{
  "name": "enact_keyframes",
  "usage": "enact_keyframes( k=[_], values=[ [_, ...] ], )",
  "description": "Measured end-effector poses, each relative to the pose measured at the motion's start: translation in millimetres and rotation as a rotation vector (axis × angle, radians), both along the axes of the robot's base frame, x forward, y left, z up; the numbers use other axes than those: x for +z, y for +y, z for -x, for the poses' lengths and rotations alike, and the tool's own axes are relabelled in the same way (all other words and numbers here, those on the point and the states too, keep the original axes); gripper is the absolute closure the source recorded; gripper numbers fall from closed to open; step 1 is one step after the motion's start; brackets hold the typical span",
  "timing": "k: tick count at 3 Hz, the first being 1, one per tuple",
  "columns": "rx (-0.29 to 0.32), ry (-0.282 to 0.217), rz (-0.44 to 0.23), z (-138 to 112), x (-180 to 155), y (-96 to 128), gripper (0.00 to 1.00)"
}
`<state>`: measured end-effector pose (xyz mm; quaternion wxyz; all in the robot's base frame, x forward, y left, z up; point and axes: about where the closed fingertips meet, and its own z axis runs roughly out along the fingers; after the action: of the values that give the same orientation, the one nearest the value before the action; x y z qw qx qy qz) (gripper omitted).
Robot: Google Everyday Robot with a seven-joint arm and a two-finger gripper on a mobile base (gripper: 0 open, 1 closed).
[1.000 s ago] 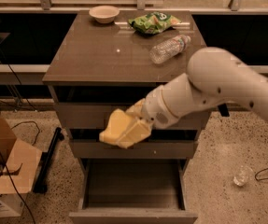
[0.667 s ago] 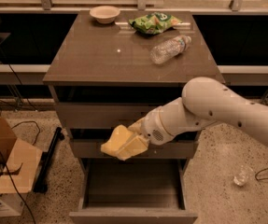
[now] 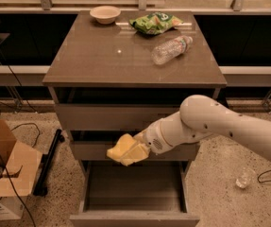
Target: Place sponge into bottom drawer
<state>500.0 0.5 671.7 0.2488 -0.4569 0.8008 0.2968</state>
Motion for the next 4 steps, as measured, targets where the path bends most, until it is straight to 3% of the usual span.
enact_keyframes(
  k=[2, 4],
  values=[
    [-0.092, 0.029, 0.108, -20.9, -78.5, -25.9, 1.00],
    [-0.188, 0.061, 0.075, -43.9, -168.8, -51.3, 1.00]
  ],
)
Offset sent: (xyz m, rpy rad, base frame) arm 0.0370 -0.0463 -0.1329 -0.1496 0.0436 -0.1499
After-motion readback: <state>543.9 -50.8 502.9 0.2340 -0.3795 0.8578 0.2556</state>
